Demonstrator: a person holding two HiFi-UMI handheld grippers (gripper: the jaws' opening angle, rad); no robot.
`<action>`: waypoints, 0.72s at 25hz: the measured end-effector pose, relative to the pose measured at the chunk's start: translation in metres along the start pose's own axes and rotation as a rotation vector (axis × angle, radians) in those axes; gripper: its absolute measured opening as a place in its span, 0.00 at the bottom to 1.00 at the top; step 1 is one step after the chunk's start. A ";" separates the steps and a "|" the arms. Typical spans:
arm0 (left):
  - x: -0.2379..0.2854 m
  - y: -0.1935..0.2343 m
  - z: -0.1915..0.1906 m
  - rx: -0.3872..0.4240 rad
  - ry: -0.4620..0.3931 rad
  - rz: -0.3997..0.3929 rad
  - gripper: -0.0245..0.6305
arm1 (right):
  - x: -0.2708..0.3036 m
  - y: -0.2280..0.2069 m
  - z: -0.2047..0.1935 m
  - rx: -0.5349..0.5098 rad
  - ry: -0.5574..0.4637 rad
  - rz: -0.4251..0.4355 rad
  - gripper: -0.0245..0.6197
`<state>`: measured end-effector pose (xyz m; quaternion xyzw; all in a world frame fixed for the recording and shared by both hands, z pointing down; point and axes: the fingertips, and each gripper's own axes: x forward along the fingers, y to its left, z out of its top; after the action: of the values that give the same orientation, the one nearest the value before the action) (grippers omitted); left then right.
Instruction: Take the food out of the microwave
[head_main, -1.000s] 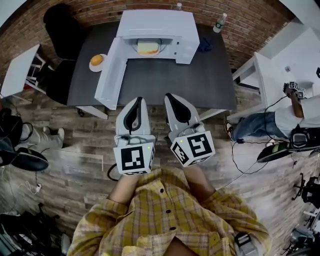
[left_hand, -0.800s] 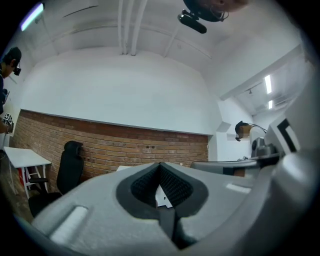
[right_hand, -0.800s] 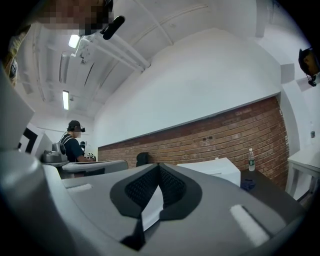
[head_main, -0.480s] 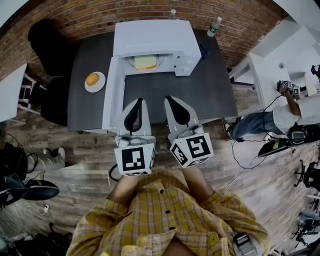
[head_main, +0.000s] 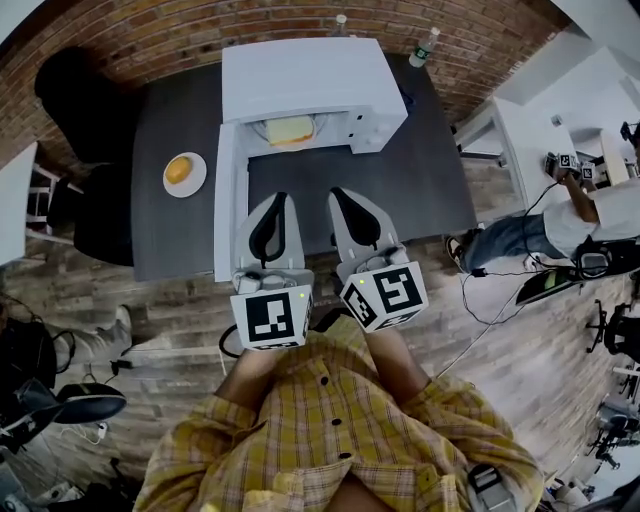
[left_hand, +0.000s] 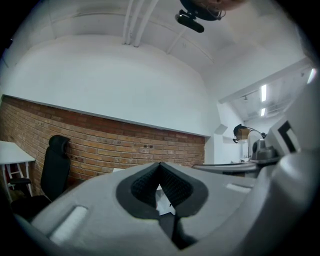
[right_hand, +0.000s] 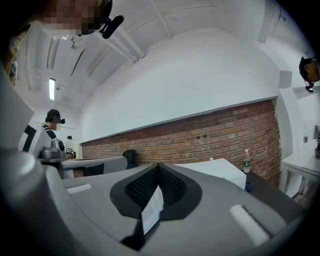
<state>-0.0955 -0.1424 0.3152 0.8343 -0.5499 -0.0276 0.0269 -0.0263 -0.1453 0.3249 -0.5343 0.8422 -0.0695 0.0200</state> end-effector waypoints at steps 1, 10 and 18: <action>0.002 0.000 0.002 -0.007 -0.012 0.002 0.04 | 0.002 -0.002 0.000 -0.002 0.002 -0.002 0.04; 0.026 -0.002 -0.003 -0.002 -0.013 0.038 0.04 | 0.022 -0.025 0.004 0.050 -0.010 0.035 0.04; 0.045 0.001 -0.014 0.006 0.009 0.083 0.04 | 0.048 -0.048 -0.015 0.172 0.013 0.071 0.04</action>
<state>-0.0777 -0.1839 0.3285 0.8111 -0.5838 -0.0214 0.0281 -0.0057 -0.2076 0.3479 -0.5001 0.8516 -0.1440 0.0629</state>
